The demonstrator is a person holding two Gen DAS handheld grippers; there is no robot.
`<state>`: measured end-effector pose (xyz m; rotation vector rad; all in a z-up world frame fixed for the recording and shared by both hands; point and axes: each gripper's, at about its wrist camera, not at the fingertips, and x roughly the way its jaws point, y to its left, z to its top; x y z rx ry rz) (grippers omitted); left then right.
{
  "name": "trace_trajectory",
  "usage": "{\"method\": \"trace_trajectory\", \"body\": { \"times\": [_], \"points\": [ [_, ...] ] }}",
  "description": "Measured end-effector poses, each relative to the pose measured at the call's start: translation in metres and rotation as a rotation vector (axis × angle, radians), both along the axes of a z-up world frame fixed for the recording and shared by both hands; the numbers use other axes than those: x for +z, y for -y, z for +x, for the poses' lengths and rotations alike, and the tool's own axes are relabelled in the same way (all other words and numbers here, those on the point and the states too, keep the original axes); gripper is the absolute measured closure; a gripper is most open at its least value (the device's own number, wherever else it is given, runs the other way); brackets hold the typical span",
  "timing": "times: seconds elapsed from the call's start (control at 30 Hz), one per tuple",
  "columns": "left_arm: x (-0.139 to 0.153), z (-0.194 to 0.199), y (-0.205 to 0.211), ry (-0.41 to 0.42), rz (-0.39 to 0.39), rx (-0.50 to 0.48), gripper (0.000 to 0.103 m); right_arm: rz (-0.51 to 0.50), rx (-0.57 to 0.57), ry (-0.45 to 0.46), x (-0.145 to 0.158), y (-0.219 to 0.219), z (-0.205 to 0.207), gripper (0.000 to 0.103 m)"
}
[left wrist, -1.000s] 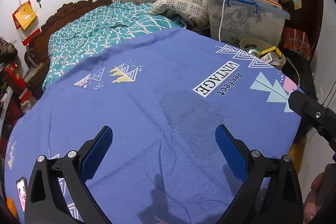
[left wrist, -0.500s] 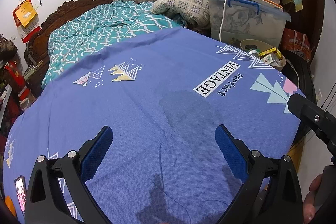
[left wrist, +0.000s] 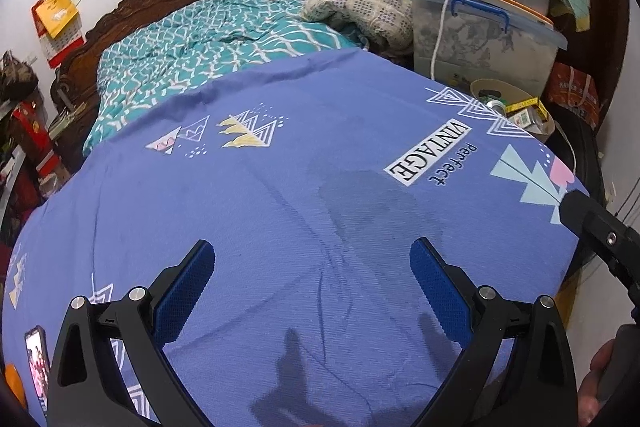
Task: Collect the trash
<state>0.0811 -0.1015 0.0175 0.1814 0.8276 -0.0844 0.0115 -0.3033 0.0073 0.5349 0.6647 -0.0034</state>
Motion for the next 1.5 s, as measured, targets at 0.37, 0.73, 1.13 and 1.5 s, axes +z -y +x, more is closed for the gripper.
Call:
{"method": "trace_trajectory", "body": {
  "times": [0.37, 0.73, 1.13, 1.5],
  "points": [
    [0.0, 0.001, -0.018, -0.004, -0.036, 0.033, 0.009, -0.025, 0.025, -0.004, 0.006, -0.011, 0.004, 0.003],
    [0.002, -0.003, -0.019, 0.007, -0.04, 0.025, 0.009, -0.028, 0.025, -0.003, 0.009, -0.011, 0.002, 0.003],
    [0.006, -0.007, -0.014, 0.023, -0.037, 0.017, 0.009, -0.029, 0.024, 0.0, 0.012, -0.011, 0.001, 0.003],
    [0.015, -0.021, -0.003, 0.097, -0.011, -0.036, 0.009, -0.025, 0.008, -0.001, 0.014, -0.007, -0.003, 0.003]
  ]
}}
